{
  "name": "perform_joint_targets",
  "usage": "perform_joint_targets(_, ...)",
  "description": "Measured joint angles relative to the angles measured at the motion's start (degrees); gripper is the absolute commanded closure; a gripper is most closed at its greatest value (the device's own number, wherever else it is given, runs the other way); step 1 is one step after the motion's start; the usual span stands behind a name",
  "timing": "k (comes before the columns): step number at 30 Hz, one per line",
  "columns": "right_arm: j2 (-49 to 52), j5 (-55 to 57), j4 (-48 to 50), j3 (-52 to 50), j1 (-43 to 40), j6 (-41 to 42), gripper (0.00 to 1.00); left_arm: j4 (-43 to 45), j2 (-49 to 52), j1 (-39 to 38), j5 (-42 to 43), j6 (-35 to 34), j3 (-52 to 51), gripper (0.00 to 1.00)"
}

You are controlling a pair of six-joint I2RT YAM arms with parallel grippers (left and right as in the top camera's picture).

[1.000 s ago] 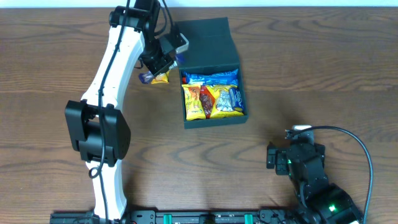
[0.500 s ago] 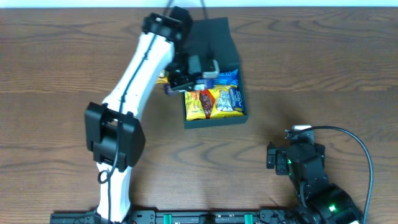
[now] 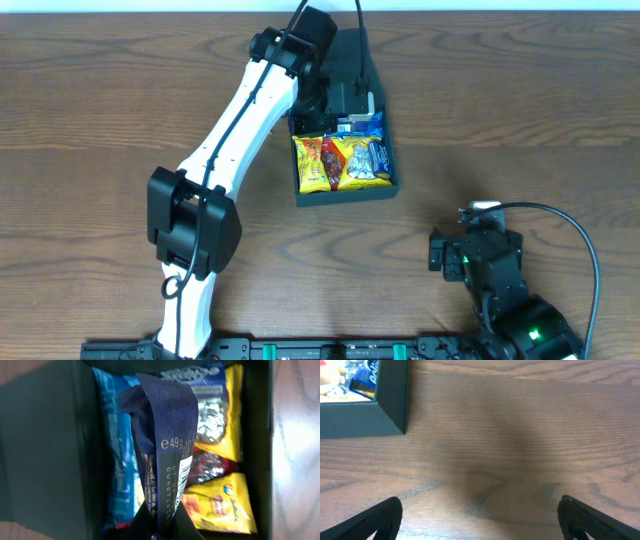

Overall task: Pack container
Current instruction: 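Lower the blue bar upright into the box's left side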

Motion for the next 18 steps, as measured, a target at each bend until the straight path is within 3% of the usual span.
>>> perform_joint_targets(18, 0.0, 0.0, 0.0, 0.0, 0.0, 0.0, 0.01, 4.26, 0.48, -0.98, 8.09, 0.0, 0.0, 0.94)
